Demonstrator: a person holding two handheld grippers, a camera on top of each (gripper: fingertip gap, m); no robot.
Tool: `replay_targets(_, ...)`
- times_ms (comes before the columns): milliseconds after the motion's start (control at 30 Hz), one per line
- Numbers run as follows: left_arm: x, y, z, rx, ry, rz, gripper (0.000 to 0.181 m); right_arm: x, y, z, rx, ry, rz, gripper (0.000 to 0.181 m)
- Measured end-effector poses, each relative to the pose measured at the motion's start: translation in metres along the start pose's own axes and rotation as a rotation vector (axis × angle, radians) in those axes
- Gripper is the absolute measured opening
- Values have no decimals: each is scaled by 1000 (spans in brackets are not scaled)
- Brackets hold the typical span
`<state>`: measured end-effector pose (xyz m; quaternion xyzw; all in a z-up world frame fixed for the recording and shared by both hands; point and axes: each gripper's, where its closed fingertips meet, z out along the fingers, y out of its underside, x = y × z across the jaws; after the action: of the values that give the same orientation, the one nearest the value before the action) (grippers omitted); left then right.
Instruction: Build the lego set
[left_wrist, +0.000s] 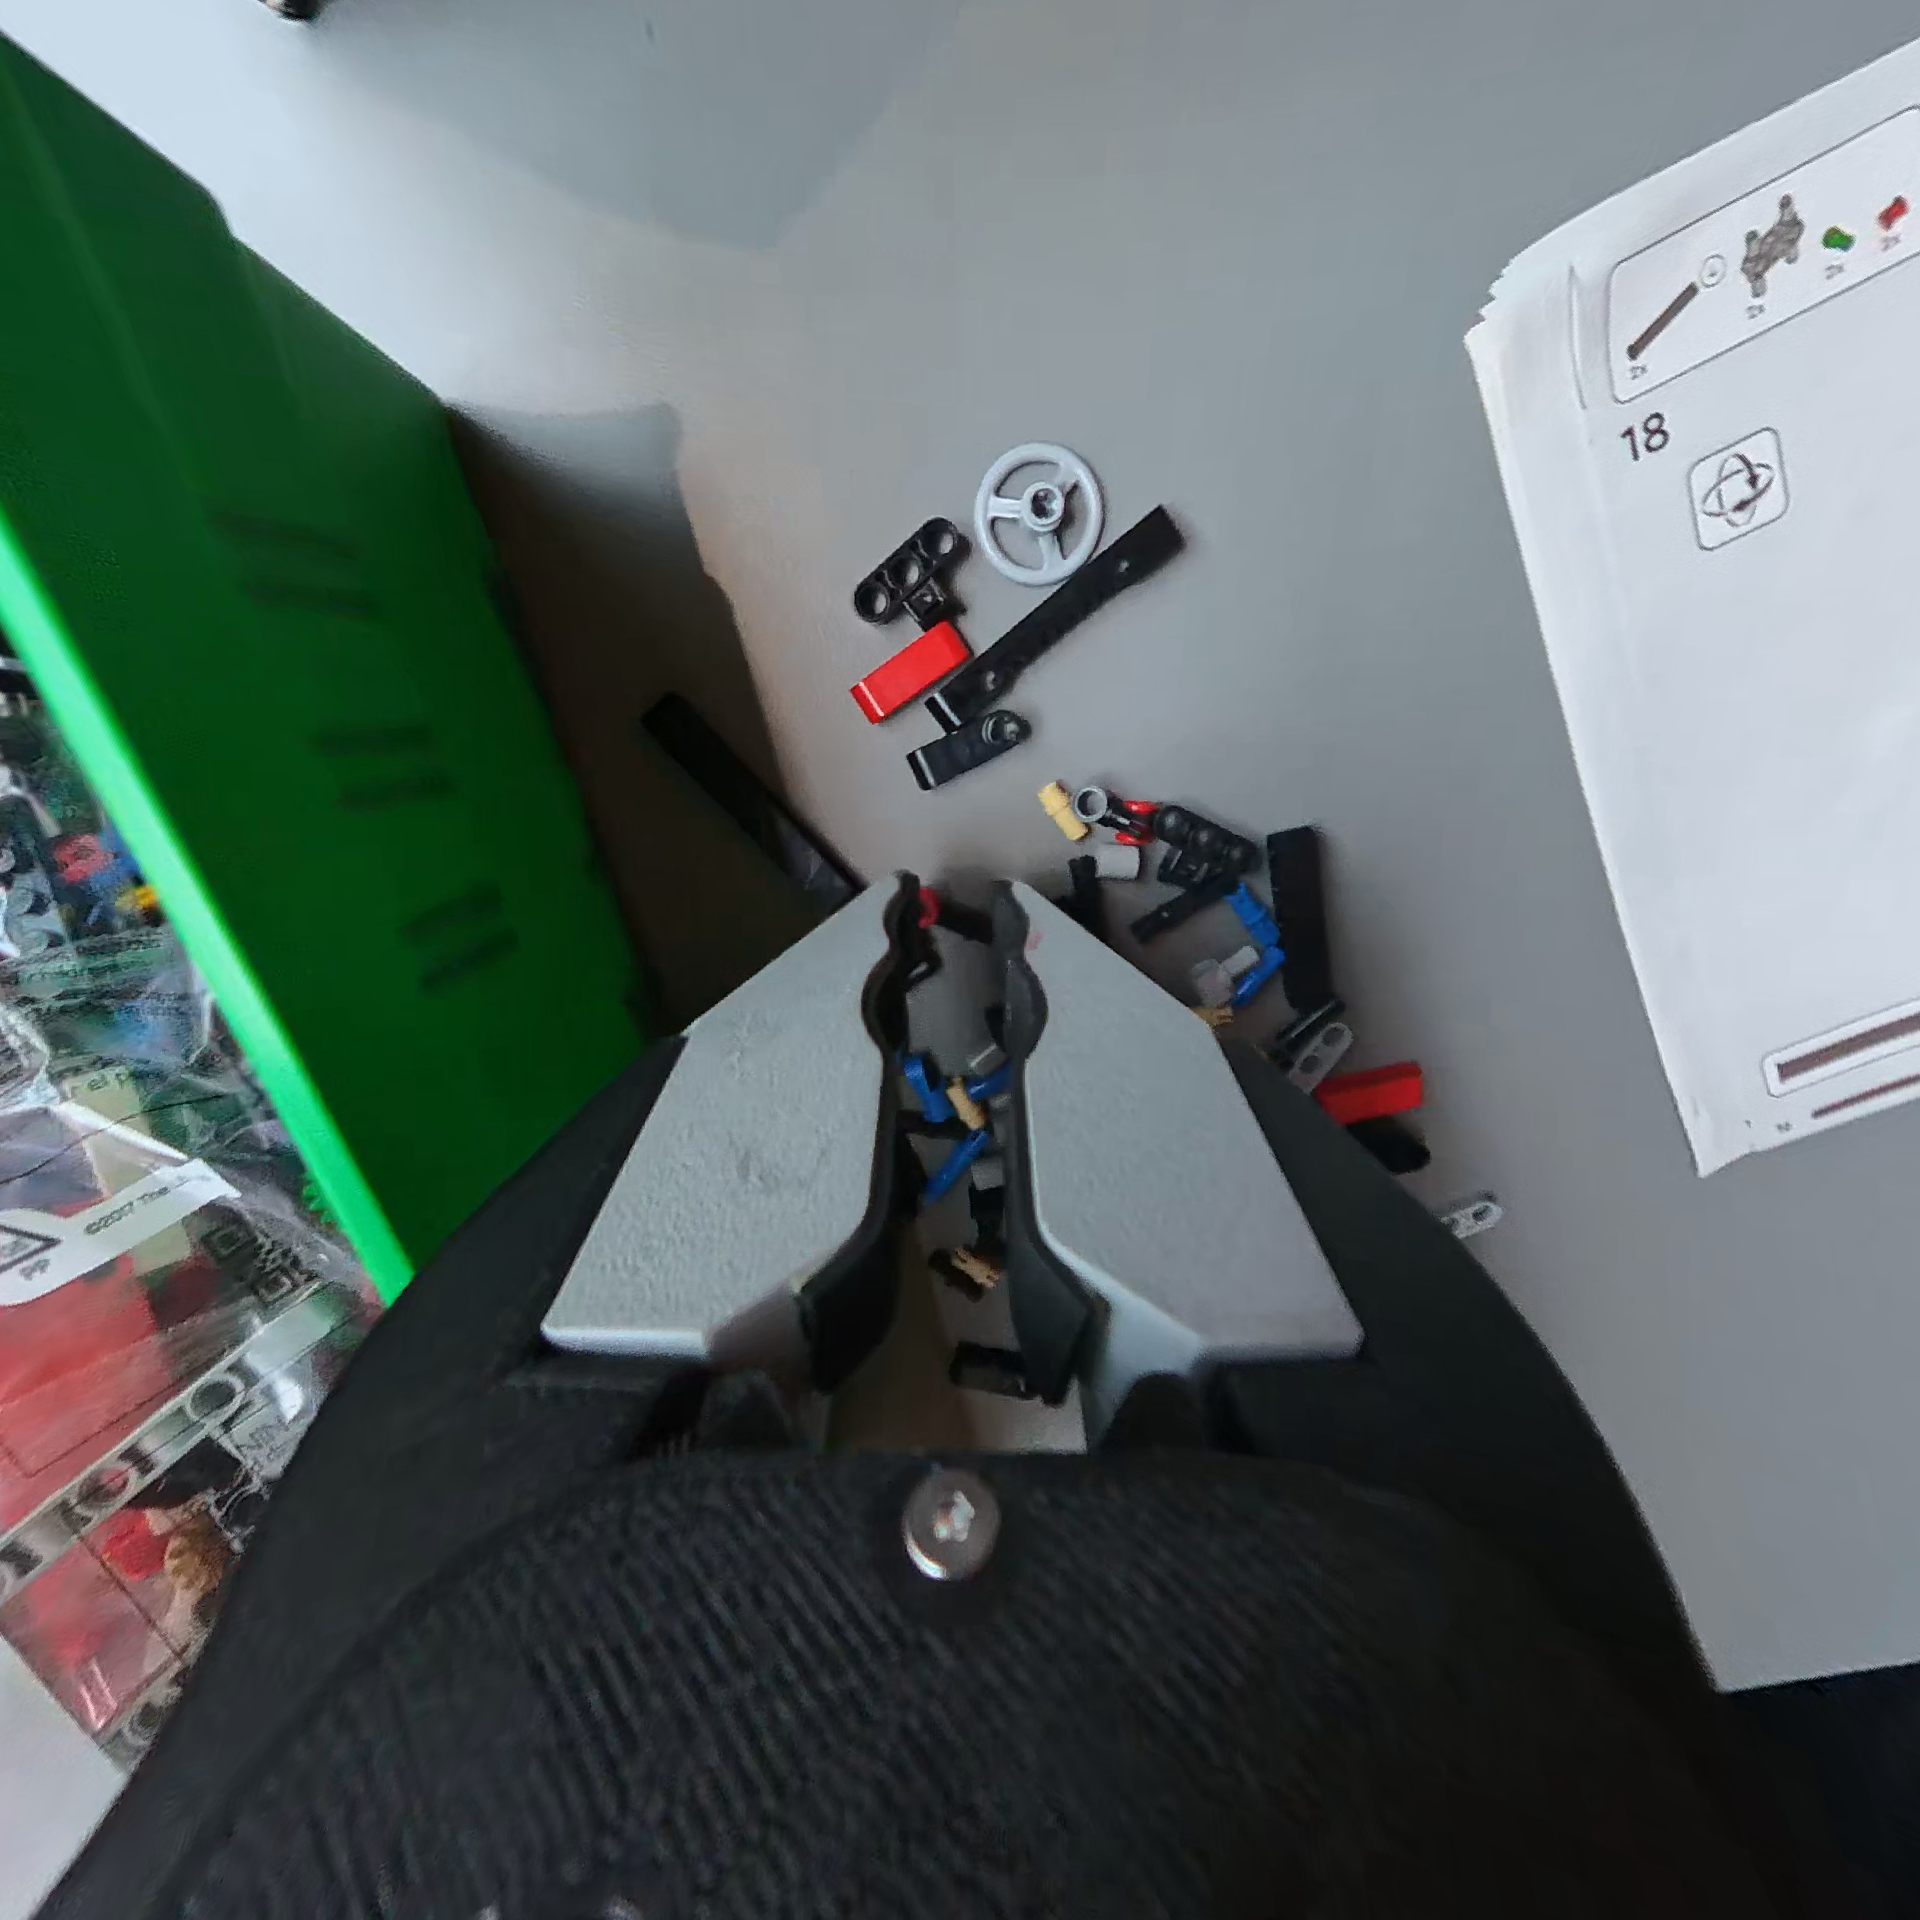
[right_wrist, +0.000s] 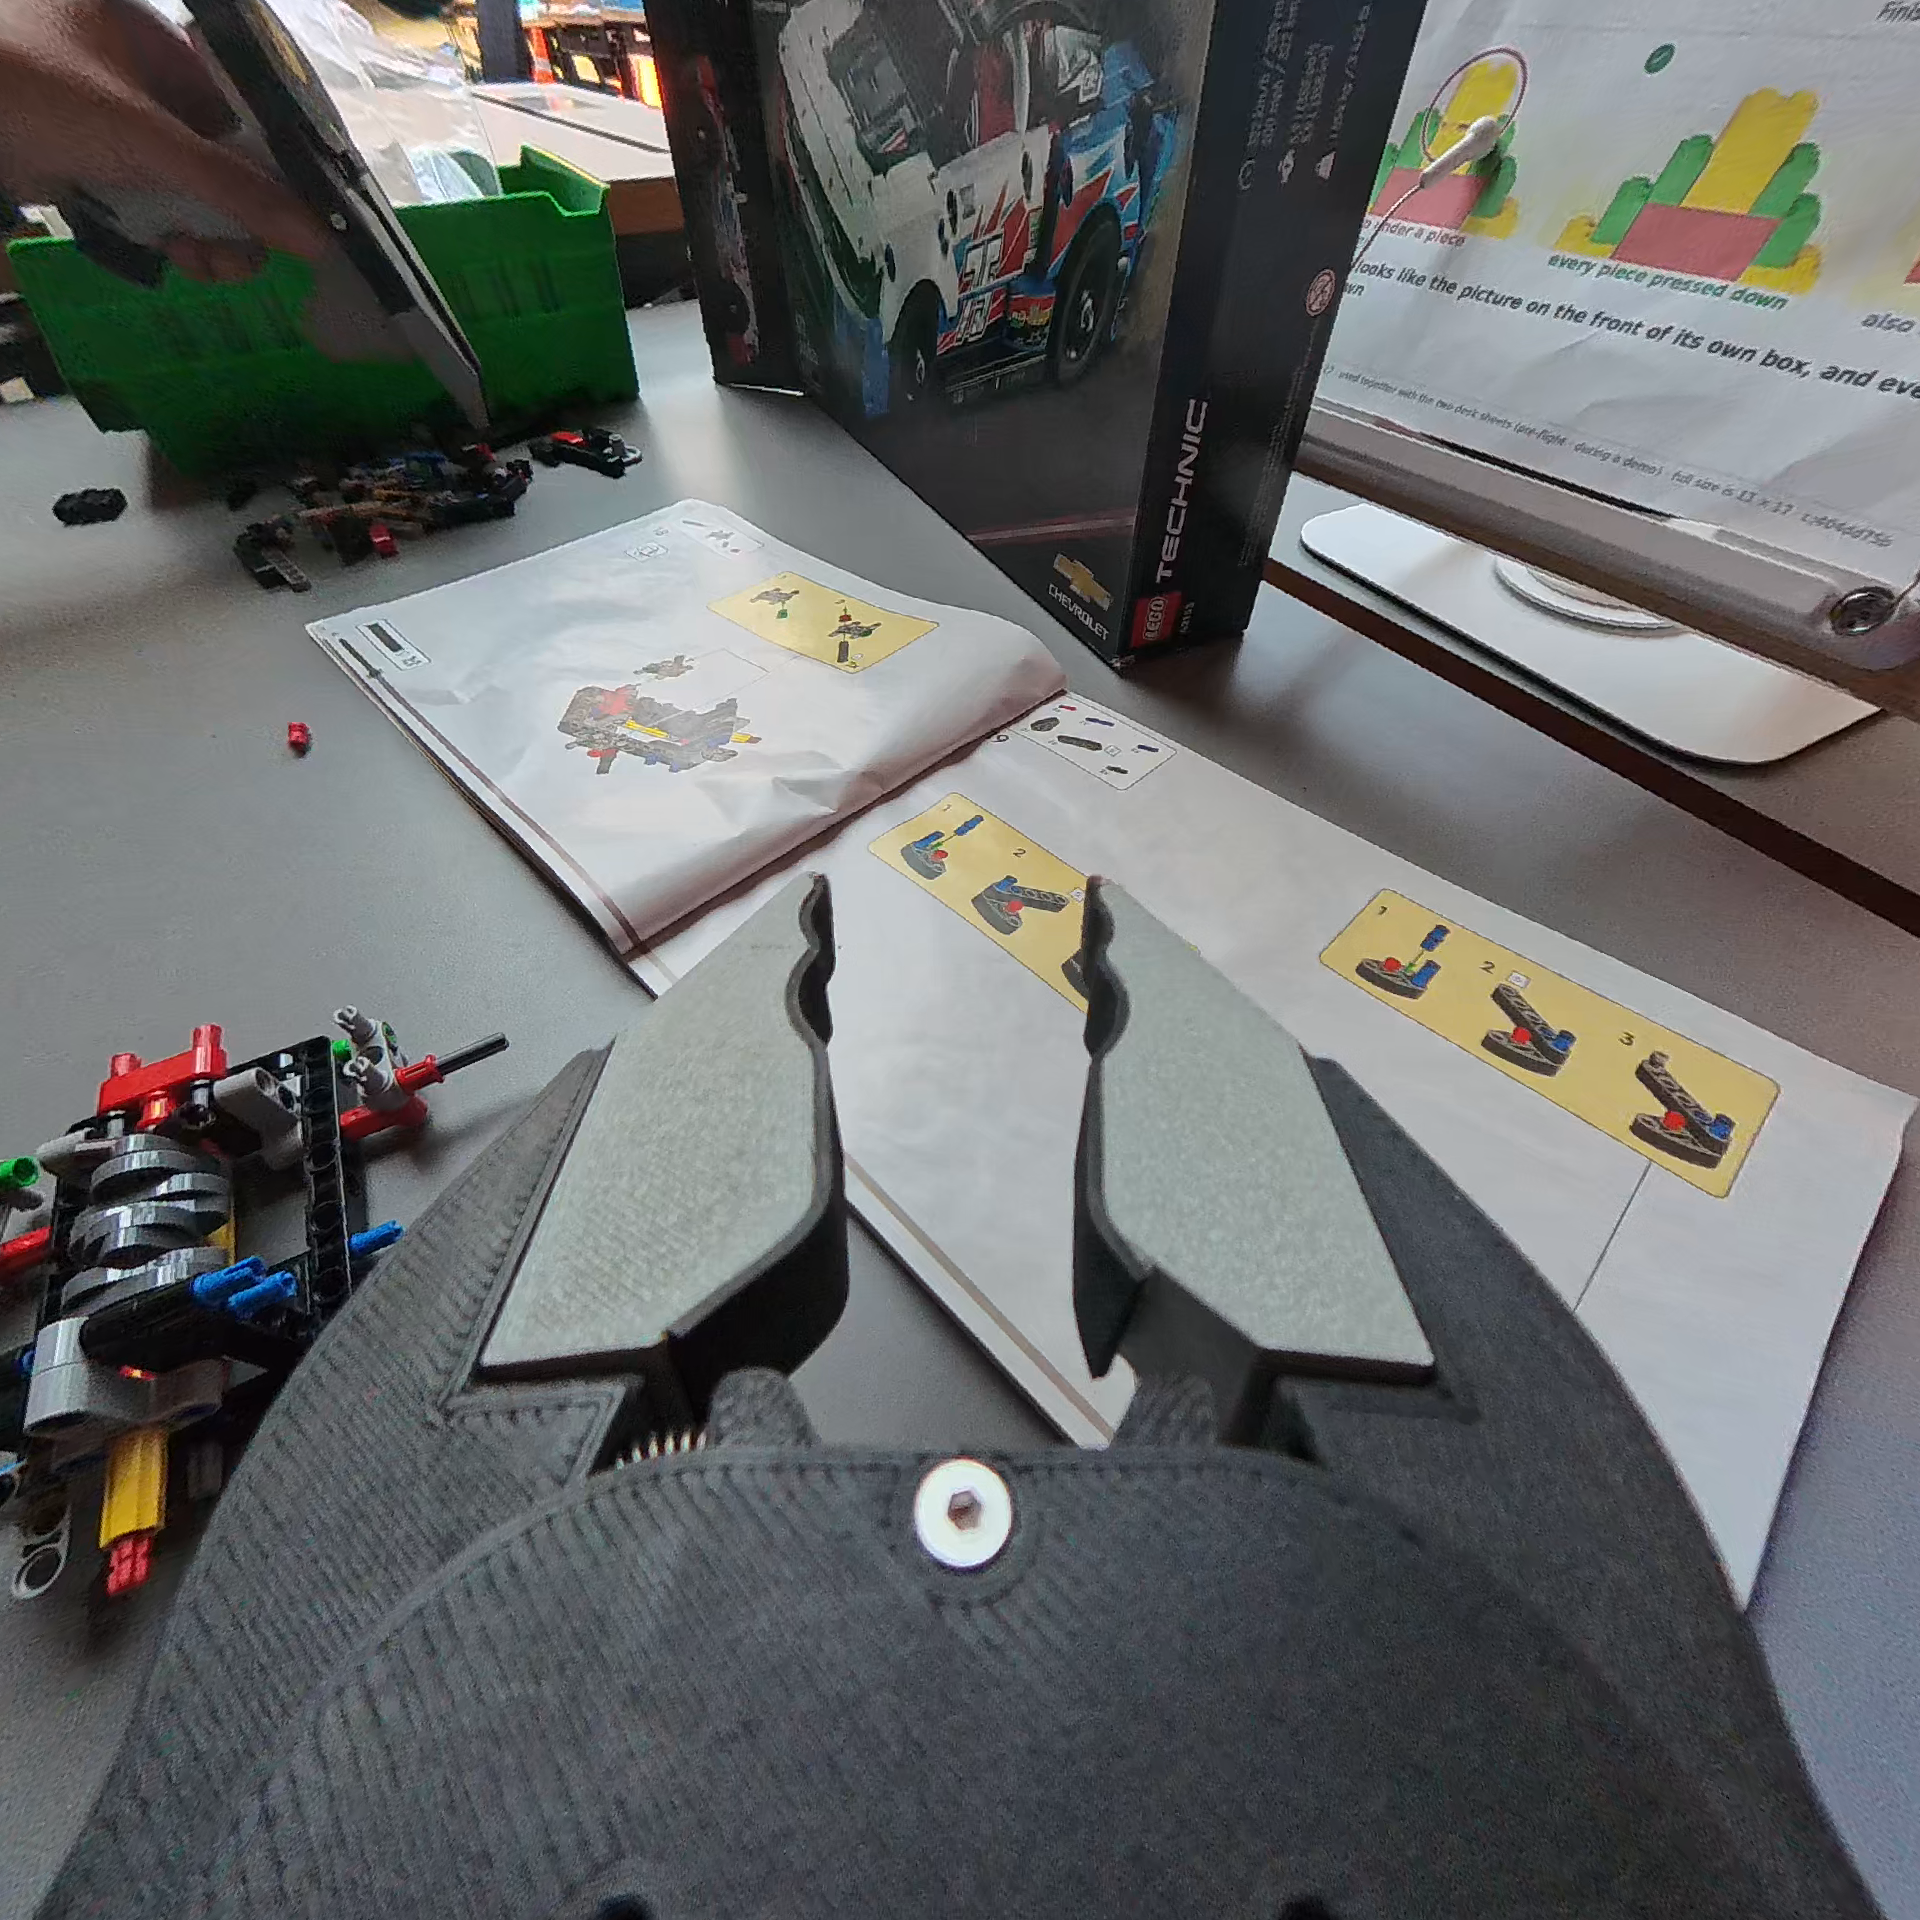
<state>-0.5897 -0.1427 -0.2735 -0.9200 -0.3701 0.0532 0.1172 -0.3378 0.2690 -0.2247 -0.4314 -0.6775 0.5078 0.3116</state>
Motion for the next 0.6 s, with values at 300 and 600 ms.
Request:
replay_targets(300,29,-2,-3,-18,57,139,11,1,1,1,-2,-1,7,46)
replay_targets(600,29,-6,8,-33,51,158,8,3,1,0,-1,8,9,45)
